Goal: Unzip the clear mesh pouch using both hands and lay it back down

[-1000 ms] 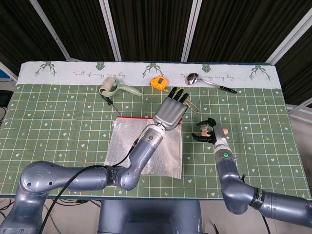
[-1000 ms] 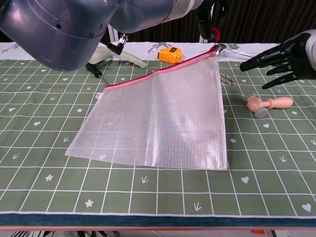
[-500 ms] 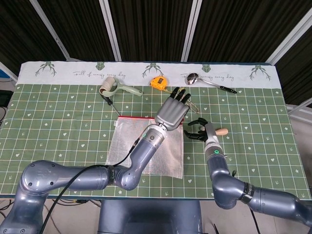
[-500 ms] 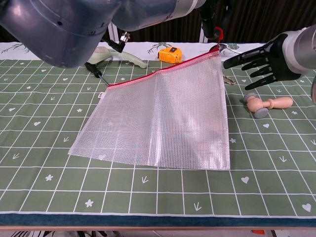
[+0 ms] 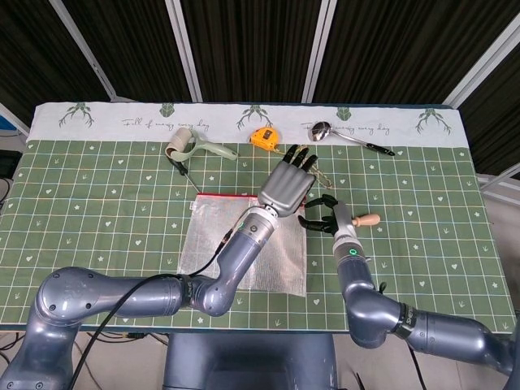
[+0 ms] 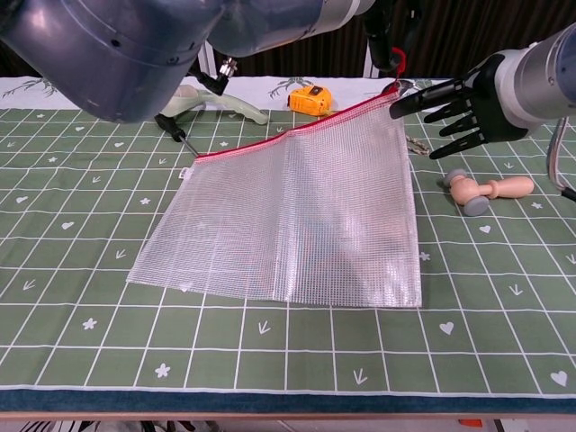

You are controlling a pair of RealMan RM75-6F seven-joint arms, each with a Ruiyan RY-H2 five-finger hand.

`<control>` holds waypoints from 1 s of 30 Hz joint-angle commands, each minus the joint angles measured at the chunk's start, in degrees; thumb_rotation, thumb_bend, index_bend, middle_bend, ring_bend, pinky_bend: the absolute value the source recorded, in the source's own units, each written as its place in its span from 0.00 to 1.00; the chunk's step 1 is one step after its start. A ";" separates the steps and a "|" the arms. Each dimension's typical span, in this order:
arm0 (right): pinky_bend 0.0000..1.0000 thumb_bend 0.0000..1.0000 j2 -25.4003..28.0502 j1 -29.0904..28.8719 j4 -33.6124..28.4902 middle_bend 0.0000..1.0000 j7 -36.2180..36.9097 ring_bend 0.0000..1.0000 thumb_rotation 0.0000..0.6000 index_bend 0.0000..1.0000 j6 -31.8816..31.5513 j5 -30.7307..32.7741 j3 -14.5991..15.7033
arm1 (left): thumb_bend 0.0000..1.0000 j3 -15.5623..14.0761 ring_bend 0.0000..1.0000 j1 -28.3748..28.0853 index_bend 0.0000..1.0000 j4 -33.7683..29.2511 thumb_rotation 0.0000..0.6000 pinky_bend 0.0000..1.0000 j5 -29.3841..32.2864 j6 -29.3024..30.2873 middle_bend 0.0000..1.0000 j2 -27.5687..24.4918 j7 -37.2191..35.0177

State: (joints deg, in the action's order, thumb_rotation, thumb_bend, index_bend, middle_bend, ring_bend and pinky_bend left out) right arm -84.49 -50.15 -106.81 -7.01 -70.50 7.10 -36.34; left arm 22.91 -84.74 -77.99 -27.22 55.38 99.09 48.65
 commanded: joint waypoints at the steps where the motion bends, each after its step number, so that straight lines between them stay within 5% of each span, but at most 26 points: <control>1: 0.21 0.36 -0.76 -0.56 0.99 0.10 -0.50 0.00 1.00 0.44 -0.02 0.24 -0.45 | 0.43 -0.09 0.00 -0.01 0.61 -0.39 1.00 0.00 -0.12 0.13 0.12 -0.26 -0.15; 30: 0.21 0.44 -3.29 -0.78 1.98 0.15 -2.63 0.00 1.00 0.53 -1.08 0.45 -3.88 | 0.43 -1.01 0.00 -0.18 0.62 -1.25 1.00 0.00 -0.02 0.65 0.12 -1.39 -1.42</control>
State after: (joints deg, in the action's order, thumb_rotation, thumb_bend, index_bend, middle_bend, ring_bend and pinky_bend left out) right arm -87.76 -50.94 -104.81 -9.62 -71.58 7.55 -40.19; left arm 21.89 -84.91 -79.21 -27.25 56.01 97.71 47.25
